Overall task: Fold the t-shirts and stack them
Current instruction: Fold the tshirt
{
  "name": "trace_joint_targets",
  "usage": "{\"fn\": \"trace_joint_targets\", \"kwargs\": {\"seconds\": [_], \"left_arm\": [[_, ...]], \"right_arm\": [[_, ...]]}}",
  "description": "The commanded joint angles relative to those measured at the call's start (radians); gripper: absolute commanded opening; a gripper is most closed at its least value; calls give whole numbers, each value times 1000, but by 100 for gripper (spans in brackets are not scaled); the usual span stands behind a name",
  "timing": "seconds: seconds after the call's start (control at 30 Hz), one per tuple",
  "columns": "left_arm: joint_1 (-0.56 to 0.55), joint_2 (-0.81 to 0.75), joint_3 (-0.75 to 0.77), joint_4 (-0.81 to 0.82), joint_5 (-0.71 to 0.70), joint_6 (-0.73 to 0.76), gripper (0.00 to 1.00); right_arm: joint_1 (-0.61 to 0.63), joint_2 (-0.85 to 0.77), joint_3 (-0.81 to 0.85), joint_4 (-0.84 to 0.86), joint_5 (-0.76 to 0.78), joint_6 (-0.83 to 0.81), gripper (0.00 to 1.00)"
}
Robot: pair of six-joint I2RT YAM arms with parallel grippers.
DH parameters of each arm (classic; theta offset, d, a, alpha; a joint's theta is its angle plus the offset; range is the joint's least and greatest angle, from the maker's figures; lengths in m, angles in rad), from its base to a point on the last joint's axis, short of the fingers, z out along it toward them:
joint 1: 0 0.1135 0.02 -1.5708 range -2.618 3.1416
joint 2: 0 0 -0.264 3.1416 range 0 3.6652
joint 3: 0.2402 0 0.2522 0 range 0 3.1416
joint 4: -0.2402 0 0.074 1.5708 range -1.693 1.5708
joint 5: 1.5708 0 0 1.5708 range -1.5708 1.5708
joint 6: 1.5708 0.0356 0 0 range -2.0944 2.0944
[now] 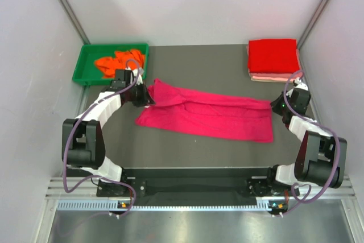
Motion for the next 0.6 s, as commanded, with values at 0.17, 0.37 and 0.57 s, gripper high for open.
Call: {"fn": "trace_joint_targets", "kwargs": {"seconds": [0.17,0.37,0.57], "left_arm": [[0,-67,-57,-9,-4,-3,0],[0,-81,-9,-34,-13,-29,0],[-1,-136,-78,-53,-48,-41,0]], "right_arm": [[-16,-11,-8,-37,32,-7,0],[-16,-37,12,-86,41,0,0],[-16,-62,-42,-108,46,59,0]]}}
